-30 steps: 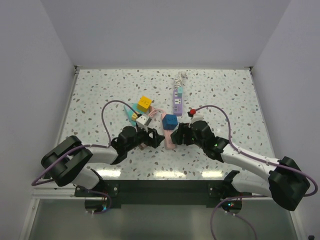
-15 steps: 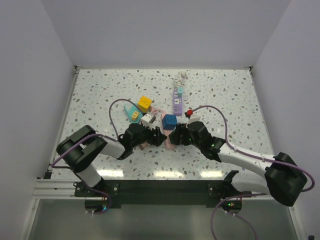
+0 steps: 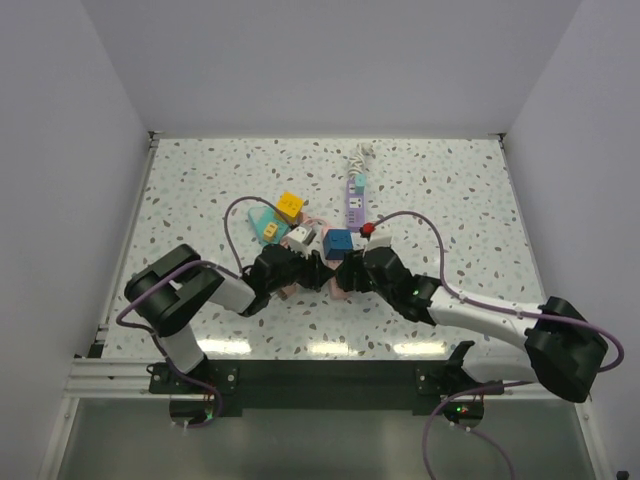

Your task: Insert the plug

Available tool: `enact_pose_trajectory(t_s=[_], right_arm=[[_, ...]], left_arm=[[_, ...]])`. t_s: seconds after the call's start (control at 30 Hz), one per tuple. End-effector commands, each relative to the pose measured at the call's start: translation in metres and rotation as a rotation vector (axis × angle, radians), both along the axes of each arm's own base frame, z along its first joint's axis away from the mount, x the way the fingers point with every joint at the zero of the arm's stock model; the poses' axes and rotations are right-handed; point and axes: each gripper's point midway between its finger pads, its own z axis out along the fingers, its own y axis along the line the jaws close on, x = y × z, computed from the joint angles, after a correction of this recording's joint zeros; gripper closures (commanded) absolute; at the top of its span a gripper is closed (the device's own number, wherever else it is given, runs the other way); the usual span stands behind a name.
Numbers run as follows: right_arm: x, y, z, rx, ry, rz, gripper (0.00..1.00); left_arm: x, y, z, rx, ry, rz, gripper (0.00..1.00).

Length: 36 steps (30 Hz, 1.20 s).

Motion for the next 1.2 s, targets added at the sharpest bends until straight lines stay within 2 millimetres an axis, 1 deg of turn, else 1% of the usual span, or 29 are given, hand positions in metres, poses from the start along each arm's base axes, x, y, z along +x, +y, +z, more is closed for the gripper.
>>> enact_pose_trajectory(t_s=[0.0,0.23,0.47,0.63,0.8,0.9,0.93,1.0,1.17], right_arm=[[0.005,0.011,0.015,0.001,-0.043,-0.01,1.0],[0.0,0.02,0.003,-0.033,-0.035,-0.001,1.0],[-0.005,0.029,0.001,-0.073,-0.041,0.015,1.0],[-0.008,0.031,-0.005,-0.093,-0.038,0.018,1.0],[-0.013,0.032,-0.01,-0.121,-0.035,0.02,1.0],[-0.015,0.032,-0.011,-0.132,-0.038,0.022,1.0],[-0.017,0.032,-0.012,-0.137,-0.038,0.026,1.0],[-0.018,0.031,-0.013,-0.143,-0.039,0.026,1.0],[-0.023,0.032,-0.018,-0.165,-0.039,0.035,1.0]], left_arm=[[0.01,-0.008,0.016,-0.048,-0.044,-0.007,0.51],[0.009,-0.009,0.013,-0.05,-0.035,-0.018,0.51],[0.009,-0.007,0.007,-0.044,-0.024,-0.019,0.53],[0.008,-0.008,0.004,-0.046,-0.016,-0.027,0.53],[0.009,-0.001,-0.003,-0.033,0.008,-0.004,0.55],[0.012,0.003,-0.003,-0.037,0.018,0.015,0.47],[0.013,0.004,-0.003,-0.038,0.019,0.02,0.42],[0.013,0.006,-0.003,-0.04,0.022,0.024,0.37],[0.013,0.007,0.004,-0.052,0.01,0.027,0.3]])
